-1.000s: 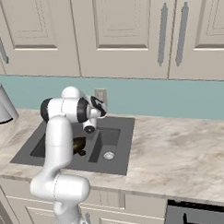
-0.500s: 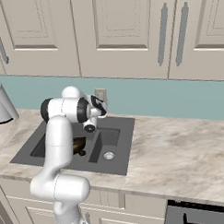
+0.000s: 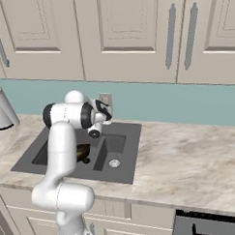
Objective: Pick the pan and sponge and place them into the sink. Then turn on the water.
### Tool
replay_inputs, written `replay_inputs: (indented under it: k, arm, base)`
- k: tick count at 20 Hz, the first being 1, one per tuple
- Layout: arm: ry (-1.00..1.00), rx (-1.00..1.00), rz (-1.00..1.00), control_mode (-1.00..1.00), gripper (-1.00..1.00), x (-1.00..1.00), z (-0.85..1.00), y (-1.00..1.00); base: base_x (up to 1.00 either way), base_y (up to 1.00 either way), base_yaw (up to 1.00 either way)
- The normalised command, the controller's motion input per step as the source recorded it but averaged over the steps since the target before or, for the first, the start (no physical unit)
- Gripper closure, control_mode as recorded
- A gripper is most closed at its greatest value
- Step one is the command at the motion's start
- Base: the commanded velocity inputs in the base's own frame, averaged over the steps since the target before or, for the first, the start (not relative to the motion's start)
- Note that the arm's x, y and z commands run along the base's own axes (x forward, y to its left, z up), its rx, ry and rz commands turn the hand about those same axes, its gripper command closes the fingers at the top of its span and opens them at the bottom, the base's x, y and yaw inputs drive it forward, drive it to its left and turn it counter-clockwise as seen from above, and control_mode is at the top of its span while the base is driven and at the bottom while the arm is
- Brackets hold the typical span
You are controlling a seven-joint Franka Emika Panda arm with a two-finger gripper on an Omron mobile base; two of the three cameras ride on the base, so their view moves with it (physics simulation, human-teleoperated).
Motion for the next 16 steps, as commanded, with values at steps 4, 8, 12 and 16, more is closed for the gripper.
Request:
replay_inputs:
  k: [4,8,12,16]
  arm:
    - [0.0,0.06,-0.15,-1.0,-1.0,0.09,-0.61,-0.53]
    - [0.01,0.04,-0.14,-1.0,-1.0,0.04,-0.7,-0.5]
    - [0.0,0.03,-0.12,-1.0,-1.0,0.0,-0.68,-0.47]
    - [0.0,0.03,-0.11,-1.0,-1.0,0.0,-0.58,-0.43]
  base:
    - [0.0,0.0,0.0]
    - [0.0,0.0,0.0]
    - [0.0,0.0,0.0]
    - [0.0,0.0,0.0]
